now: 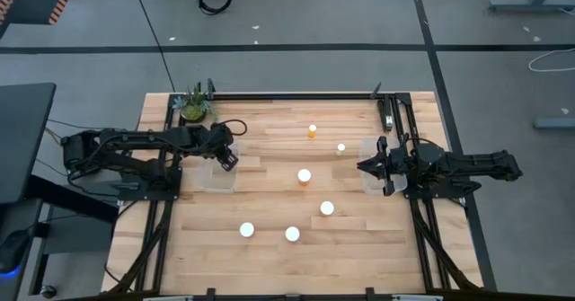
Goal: Pick and place medicine bottles into bin by pill shape (circle, oval)
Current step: Put the small yellow pill bottle into the left transparent bin, then put the small orange pill bottle into the left transparent bin
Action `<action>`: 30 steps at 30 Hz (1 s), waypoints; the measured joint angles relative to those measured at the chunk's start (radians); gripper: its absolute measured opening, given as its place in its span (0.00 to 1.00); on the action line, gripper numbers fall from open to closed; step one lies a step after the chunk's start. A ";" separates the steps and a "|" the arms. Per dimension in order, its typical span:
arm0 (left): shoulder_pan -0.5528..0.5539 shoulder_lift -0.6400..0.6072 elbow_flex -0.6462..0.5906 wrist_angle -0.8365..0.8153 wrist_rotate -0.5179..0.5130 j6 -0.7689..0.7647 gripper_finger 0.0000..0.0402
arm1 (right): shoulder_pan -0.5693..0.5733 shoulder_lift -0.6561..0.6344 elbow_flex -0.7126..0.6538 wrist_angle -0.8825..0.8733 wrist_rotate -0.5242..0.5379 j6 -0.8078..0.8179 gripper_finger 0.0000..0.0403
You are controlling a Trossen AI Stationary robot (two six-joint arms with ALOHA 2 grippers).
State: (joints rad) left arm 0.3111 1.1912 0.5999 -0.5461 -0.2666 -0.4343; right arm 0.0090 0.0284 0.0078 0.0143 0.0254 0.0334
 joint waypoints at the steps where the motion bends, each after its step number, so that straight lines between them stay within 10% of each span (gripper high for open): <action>1: 0.000 0.000 0.000 0.000 0.000 0.000 0.40 | 0.000 0.000 0.000 0.000 0.000 0.000 0.11; 20: -0.001 -0.001 0.138 -0.069 -0.054 0.133 0.55 | 0.000 0.000 0.000 0.000 0.000 0.000 0.11; 30: -0.001 0.000 0.174 -0.058 0.079 0.132 0.50 | 0.000 0.000 0.000 0.000 0.000 0.000 0.11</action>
State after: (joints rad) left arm 0.3099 1.1912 0.7742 -0.6045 -0.1875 -0.3019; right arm 0.0090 0.0288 0.0078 0.0144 0.0254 0.0330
